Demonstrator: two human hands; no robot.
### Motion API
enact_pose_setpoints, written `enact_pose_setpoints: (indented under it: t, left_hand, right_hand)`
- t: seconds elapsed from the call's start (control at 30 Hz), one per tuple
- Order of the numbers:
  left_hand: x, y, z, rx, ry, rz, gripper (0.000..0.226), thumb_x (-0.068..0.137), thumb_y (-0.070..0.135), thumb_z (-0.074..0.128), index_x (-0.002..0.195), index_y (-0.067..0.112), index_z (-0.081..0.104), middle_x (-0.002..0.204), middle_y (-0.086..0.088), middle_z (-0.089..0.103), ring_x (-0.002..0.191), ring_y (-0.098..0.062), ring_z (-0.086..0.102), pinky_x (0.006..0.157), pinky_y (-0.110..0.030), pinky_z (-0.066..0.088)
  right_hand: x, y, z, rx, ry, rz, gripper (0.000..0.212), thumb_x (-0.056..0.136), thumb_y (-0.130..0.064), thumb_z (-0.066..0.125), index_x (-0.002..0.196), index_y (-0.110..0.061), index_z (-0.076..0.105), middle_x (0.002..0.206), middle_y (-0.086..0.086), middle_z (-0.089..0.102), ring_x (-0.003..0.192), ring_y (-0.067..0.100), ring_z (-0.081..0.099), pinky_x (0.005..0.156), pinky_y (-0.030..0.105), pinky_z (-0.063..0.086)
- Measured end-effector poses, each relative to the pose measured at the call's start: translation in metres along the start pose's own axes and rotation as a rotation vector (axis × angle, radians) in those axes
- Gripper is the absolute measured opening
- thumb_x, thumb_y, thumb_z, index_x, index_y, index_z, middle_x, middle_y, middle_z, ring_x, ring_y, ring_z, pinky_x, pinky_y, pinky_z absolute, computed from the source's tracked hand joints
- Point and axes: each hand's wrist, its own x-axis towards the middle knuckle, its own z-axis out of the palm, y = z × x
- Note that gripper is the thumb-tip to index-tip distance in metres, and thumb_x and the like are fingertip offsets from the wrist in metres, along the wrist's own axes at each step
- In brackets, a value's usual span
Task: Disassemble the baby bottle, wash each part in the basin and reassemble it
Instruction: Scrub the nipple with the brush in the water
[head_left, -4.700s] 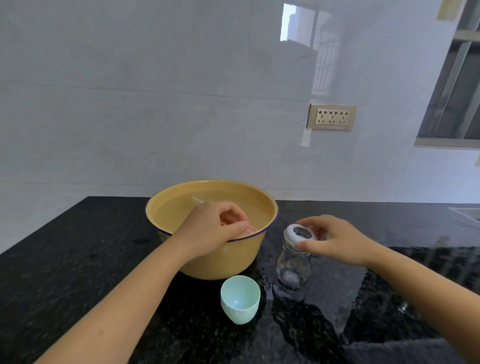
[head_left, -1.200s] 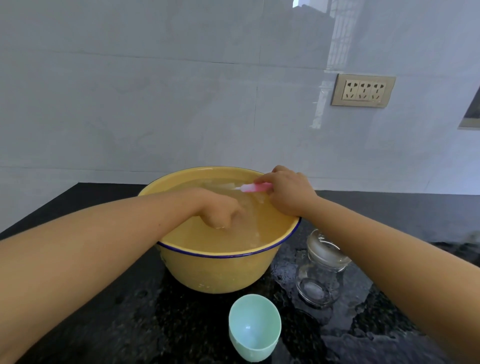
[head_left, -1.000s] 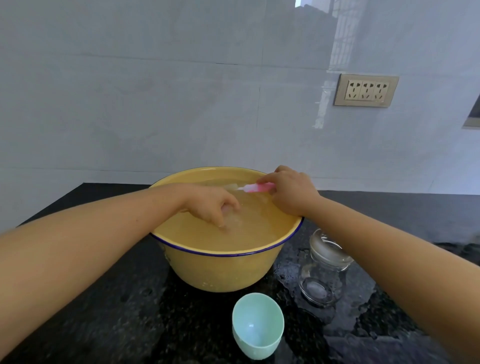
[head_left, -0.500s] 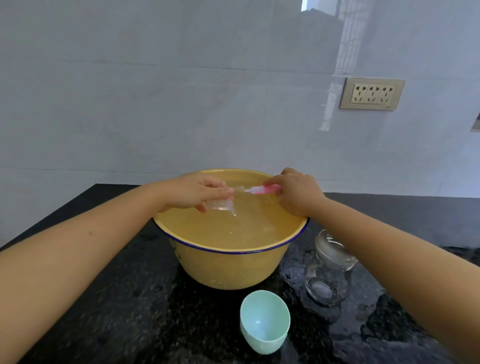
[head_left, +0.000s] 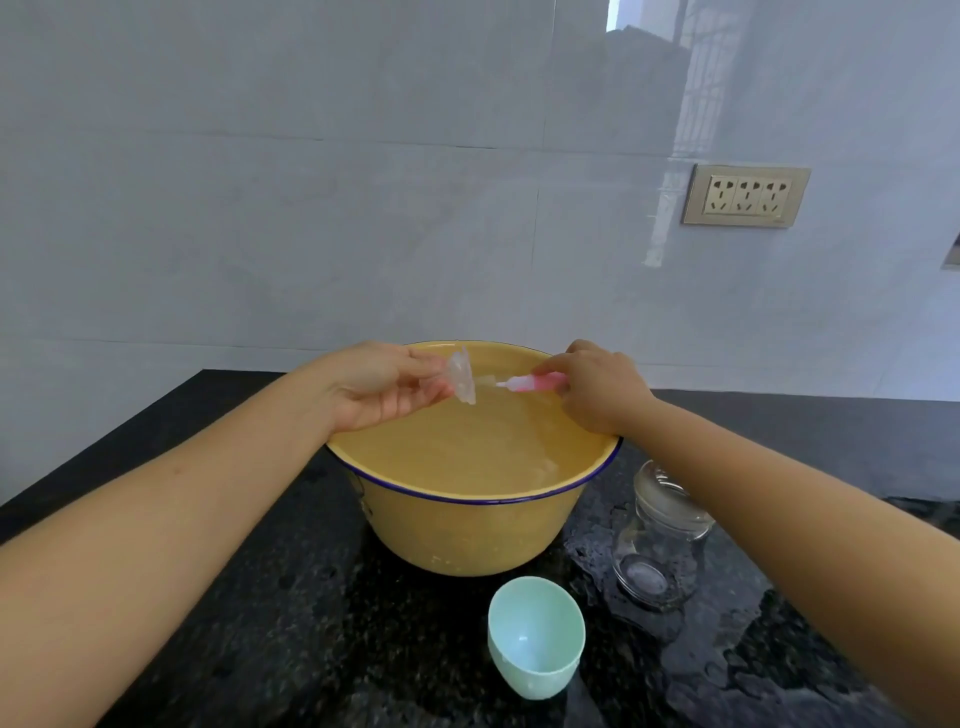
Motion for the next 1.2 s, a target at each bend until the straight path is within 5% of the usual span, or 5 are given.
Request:
enact_pose_setpoints:
  t: [0.23,0.47,0.67,0.83,1.2]
  left_hand:
    - [0.001,0.000,0.002,-0.106,-0.104,-0.024,0.038,0.089,-0.012,0.034,0.114,0.001,0.060,0.086,-0.008,0.065,0.066,-0.010,0.057,0.058,-0.013,0.052]
    - [-0.004,-0.005,0.016,-0.164,-0.066,-0.052,0.015,0.088,0.017,0.051,0.101,0.009,0.051,0.084,-0.018,0.062,0.093,-0.032,0.058,0.048,-0.017,0.049]
    - [-0.008,-0.004,0.005,0.291,-0.084,0.122,0.042,0.071,0.006,0.072,0.101,0.018,0.045,0.102,-0.008,0.067,0.090,-0.017,0.064,0.083,-0.037,0.056]
    - [-0.010,-0.010,-0.003,0.782,0.033,0.248,0.047,0.060,0.026,0.083,0.088,0.026,0.045,0.109,0.005,0.068,0.107,-0.016,0.060,0.101,-0.044,0.044]
    - [0.000,-0.022,-0.002,1.248,0.068,0.197,0.031,0.075,0.021,0.072,0.081,0.024,0.041,0.102,-0.003,0.059,0.084,-0.017,0.049,0.073,-0.029,0.042]
  right_hand:
    - [0.000,0.001,0.001,-0.023,0.001,-0.007,0.046,0.091,-0.013,0.040,0.130,-0.034,0.053,0.120,0.004,0.051,0.106,0.026,0.055,0.090,0.032,0.033]
    - [0.000,0.000,0.000,-0.046,-0.005,-0.018,0.045,0.092,-0.014,0.040,0.131,-0.034,0.052,0.121,0.005,0.050,0.106,0.027,0.055,0.090,0.032,0.033]
    - [0.000,0.000,0.000,-0.050,0.006,-0.031,0.044,0.093,-0.015,0.040,0.129,-0.034,0.053,0.119,0.005,0.051,0.104,0.027,0.055,0.084,0.030,0.030]
    - [0.001,-0.001,-0.001,-0.089,-0.005,-0.053,0.042,0.093,-0.017,0.039,0.129,-0.035,0.053,0.118,0.004,0.051,0.103,0.026,0.054,0.084,0.030,0.030]
    - [-0.009,-0.015,-0.020,-0.316,-0.086,-0.222,0.040,0.096,-0.052,0.035,0.132,-0.040,0.049,0.099,0.004,0.039,0.085,0.027,0.055,0.069,0.031,0.036]
